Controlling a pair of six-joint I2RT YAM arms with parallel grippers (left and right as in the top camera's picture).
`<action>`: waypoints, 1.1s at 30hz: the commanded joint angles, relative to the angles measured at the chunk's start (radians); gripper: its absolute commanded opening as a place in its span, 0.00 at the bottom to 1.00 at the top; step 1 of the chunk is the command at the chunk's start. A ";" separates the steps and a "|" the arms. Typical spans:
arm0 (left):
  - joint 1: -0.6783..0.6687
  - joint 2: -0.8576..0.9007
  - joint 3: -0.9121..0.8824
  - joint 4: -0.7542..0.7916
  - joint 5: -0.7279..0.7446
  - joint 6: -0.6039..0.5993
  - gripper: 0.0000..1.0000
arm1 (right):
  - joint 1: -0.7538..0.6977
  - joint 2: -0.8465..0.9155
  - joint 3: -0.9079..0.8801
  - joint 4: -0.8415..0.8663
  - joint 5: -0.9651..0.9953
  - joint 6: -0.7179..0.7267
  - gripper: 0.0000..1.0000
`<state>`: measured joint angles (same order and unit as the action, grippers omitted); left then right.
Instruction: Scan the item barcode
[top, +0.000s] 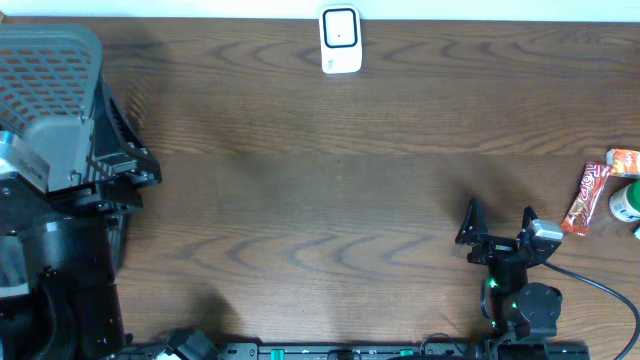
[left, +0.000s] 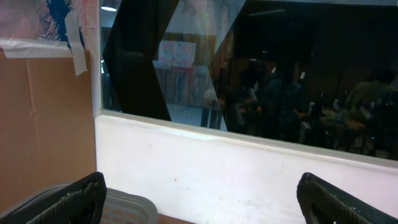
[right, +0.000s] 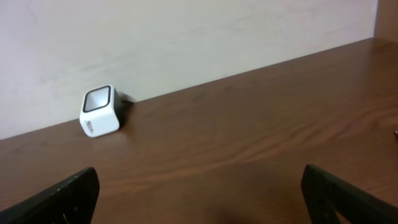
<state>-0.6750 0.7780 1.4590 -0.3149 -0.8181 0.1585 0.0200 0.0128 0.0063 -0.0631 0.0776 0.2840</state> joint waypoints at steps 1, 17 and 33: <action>0.003 -0.001 -0.002 0.002 -0.006 0.013 0.98 | 0.005 -0.007 -0.001 -0.005 -0.009 -0.011 0.99; 0.003 -0.001 -0.002 -0.006 -0.006 0.013 0.98 | 0.005 -0.007 -0.001 -0.005 -0.008 -0.012 0.99; 0.285 -0.081 -0.055 -0.333 0.318 -0.007 0.98 | 0.005 -0.007 -0.001 -0.005 -0.008 -0.012 0.99</action>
<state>-0.4267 0.7414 1.4288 -0.6472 -0.5930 0.1543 0.0200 0.0128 0.0063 -0.0639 0.0746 0.2832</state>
